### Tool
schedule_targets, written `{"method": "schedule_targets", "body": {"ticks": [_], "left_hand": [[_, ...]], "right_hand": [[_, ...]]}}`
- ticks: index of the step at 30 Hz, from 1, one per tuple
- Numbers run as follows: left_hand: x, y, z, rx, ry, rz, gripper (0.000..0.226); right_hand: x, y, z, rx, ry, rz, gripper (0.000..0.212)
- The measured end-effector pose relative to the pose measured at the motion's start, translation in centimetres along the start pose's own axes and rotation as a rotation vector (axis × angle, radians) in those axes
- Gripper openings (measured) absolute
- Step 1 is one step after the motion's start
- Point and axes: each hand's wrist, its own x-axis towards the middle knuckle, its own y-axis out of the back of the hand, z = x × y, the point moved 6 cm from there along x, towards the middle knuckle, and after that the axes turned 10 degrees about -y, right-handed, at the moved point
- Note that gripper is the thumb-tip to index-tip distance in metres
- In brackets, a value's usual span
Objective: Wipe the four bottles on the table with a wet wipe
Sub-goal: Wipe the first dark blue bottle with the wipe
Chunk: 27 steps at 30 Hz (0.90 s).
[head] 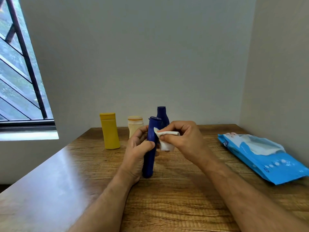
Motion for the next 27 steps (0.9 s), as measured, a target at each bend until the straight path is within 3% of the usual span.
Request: {"method": "schedule_targets", "body": {"ticks": [4,7,11,23,27], "left_hand": [[0.0,0.6,0.0,-0.015,-0.031,0.073,0.049],[0.2,0.9,0.5,0.289,-0.119,0.077,0.03],[0.2,0.0,1.1,0.637,-0.258,0.024,0.037],[0.5,0.2,0.7,0.739,-0.278,-0.009,0.045],[0.5,0.1,0.7,0.737,-0.258,0.0,0.046]], "right_hand": [[0.5,1.4,0.2,0.172,-0.047,0.151,0.005],[0.5,1.9,0.3,0.202,-0.047,0.201,0.008],[0.2,1.5,-0.3,0.1,0.031,0.184,0.017],[-0.2,0.5,-1.0,-0.064,0.168,0.084,0.021],[0.1,0.4,-0.3,-0.087,0.113,0.12,0.024]]}}
